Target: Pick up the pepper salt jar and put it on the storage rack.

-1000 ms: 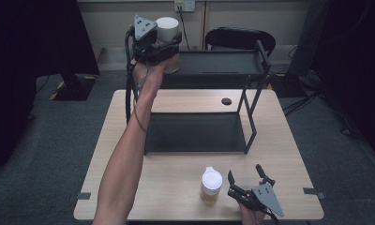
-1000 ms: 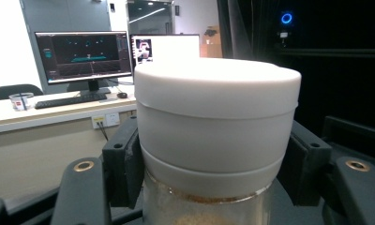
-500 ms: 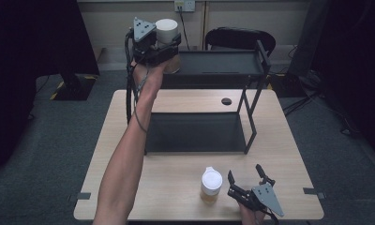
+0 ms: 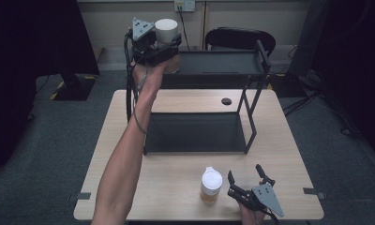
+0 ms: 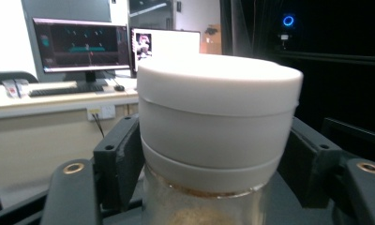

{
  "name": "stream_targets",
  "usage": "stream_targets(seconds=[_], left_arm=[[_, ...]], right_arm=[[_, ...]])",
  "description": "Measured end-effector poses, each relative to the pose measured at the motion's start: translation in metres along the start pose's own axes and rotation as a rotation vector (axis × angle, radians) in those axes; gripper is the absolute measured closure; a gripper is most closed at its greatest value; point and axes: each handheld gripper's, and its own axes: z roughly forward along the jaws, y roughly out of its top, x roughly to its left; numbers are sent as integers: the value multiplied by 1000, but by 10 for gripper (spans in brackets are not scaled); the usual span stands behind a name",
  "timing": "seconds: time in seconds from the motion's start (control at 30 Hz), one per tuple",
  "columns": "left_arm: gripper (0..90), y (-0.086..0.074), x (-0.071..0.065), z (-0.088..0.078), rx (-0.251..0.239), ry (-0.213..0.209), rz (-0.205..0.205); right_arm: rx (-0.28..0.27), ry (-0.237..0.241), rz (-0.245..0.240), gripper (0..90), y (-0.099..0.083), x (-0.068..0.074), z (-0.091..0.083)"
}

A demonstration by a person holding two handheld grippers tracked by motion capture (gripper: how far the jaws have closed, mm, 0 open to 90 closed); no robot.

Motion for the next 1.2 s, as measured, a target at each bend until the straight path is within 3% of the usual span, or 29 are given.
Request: stream_targets(seconds=[0.07, 0.23, 0.47, 0.77, 0.87, 1.2], left_arm=[[195, -1, 1, -1, -9, -6, -15], [106, -3, -6, -6, -27, 8, 14], [4, 3, -8, -18, -45, -17, -5], [0, 0, -11, -39, -88, -43, 18], [0, -3, -9, -47, -100, -54, 3], [0, -22, -15, -68, -135, -70, 9]], right_arm=[[0, 0, 0, 8, 0, 0, 0], [-1, 0, -1, 8, 0, 0, 0], [0, -1, 1, 8, 0, 0, 0], [0, -3, -2, 8, 0, 0, 0], [0, -4, -1, 8, 0, 1, 0], [0, -4, -2, 8, 0, 1, 0]])
